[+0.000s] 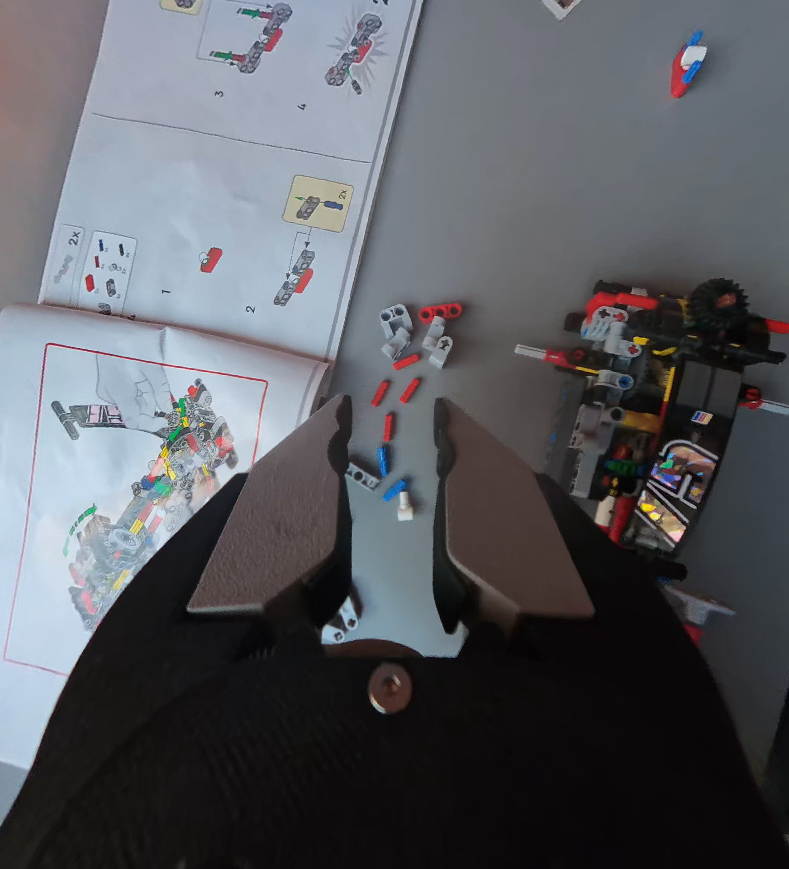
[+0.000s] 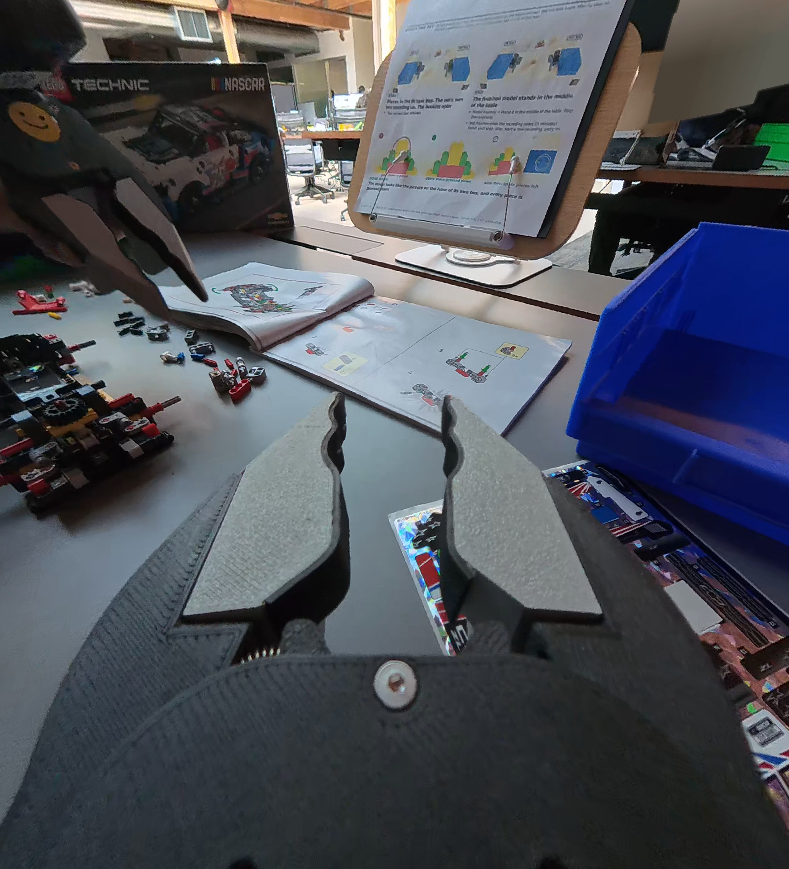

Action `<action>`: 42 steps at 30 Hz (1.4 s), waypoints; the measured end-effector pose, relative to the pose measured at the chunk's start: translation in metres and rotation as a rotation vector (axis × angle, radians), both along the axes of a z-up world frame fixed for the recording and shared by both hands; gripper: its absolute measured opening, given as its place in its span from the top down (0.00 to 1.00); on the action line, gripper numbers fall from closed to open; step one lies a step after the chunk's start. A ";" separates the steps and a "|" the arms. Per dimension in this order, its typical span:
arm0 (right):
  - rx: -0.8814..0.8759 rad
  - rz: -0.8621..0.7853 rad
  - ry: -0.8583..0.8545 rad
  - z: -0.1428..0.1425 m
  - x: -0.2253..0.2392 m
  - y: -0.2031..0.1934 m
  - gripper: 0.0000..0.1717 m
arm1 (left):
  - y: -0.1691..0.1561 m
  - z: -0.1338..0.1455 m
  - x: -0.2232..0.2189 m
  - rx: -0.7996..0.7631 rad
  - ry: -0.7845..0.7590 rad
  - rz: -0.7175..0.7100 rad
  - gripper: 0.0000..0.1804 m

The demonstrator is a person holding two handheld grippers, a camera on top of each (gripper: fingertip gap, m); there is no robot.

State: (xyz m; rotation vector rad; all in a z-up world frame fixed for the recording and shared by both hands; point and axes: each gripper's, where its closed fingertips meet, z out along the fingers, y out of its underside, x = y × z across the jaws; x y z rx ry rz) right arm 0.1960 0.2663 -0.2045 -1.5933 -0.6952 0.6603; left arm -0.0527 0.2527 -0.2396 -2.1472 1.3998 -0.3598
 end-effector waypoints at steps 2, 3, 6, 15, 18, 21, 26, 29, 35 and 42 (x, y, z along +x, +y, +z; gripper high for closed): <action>0.023 -0.014 -0.012 0.001 0.000 0.001 0.78 | 0.000 0.002 -0.002 -0.045 -0.010 -0.022 0.83; 0.034 -0.021 -0.020 0.001 0.000 0.002 0.78 | 0.004 0.003 -0.001 -0.042 -0.015 -0.020 0.83; 0.055 -0.043 -0.047 0.001 0.000 0.003 0.78 | 0.011 -0.001 0.005 -0.027 -0.004 -0.046 0.86; 0.052 -0.093 -0.029 0.002 0.008 0.011 0.81 | 0.012 -0.022 -0.002 -0.031 0.075 -0.113 0.89; 0.047 -0.112 -0.008 0.004 0.013 0.013 0.81 | 0.013 -0.012 -0.011 -0.041 0.031 -0.091 0.91; 0.050 -0.131 -0.008 0.004 0.015 0.015 0.81 | 0.005 -0.014 -0.022 -0.090 0.075 -0.100 0.90; 0.060 -0.139 -0.058 0.000 0.012 0.015 0.82 | 0.004 -0.032 -0.038 -0.129 0.152 -0.047 0.87; 0.061 -0.134 -0.074 -0.001 0.010 0.015 0.82 | 0.001 -0.041 -0.042 -0.126 0.192 -0.074 0.85; 0.050 -0.119 -0.043 0.001 0.011 0.014 0.83 | 0.006 -0.039 -0.047 -0.034 0.282 -0.304 0.85; 0.047 -0.103 -0.016 0.003 0.011 0.013 0.83 | 0.008 -0.048 -0.050 0.019 0.411 -0.496 0.86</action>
